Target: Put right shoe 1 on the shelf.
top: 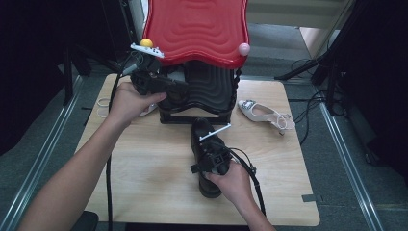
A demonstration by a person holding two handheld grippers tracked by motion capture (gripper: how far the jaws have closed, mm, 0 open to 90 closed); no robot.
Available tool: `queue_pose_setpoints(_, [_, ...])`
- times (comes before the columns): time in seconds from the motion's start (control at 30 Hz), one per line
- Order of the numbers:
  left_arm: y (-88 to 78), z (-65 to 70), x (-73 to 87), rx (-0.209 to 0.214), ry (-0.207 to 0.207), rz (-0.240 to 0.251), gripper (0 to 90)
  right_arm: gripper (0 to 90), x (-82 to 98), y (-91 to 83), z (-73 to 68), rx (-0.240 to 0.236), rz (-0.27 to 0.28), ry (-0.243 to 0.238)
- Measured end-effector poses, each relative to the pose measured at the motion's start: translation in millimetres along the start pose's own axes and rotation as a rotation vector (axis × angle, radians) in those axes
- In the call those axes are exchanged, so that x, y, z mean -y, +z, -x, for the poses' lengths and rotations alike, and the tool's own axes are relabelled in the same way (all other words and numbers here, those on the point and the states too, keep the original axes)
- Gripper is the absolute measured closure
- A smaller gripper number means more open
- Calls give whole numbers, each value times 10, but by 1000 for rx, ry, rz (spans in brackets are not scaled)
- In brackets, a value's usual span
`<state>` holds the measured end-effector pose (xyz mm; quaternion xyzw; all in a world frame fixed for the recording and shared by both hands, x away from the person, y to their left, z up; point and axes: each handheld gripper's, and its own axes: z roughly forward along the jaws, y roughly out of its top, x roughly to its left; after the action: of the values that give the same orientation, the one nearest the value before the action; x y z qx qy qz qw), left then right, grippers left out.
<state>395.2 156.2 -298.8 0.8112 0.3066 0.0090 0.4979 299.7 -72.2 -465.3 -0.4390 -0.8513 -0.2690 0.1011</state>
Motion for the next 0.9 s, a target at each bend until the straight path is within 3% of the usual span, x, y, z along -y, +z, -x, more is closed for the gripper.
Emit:
queue_pose_setpoints(0.1, [-19, 1, -94, 7, -5, 7, 875, 652, -3, 34, -9, 46, -6, 4])
queue_pose_setpoints(0.17, [-25, 3, -157, 6, -6, 3, 875, 616, 1, 140, -23, 75, -49, 5])
queue_pose_setpoints(0.23, [-36, 15, -232, -9, 6, -2, 876, 627, 2, 187, -47, 117, -50, -3])
queue_pose_setpoints(0.37, [-79, 28, -383, -26, 26, 3, 876, 638, 6, 206, -71, 151, -46, -14])
queue_pose_setpoints(0.67, [-144, -55, -693, -95, 32, 33, 877, 728, 5, 173, -43, 142, -45, -2])
queue_pose_setpoints(0.8, [-124, -95, -733, -116, 40, 31, 879, 783, 15, 133, -1, 128, -49, -17])
queue_pose_setpoints(0.9, [-132, -160, -760, -157, 37, 42, 892, 827, 47, 61, 30, 126, -39, -21])
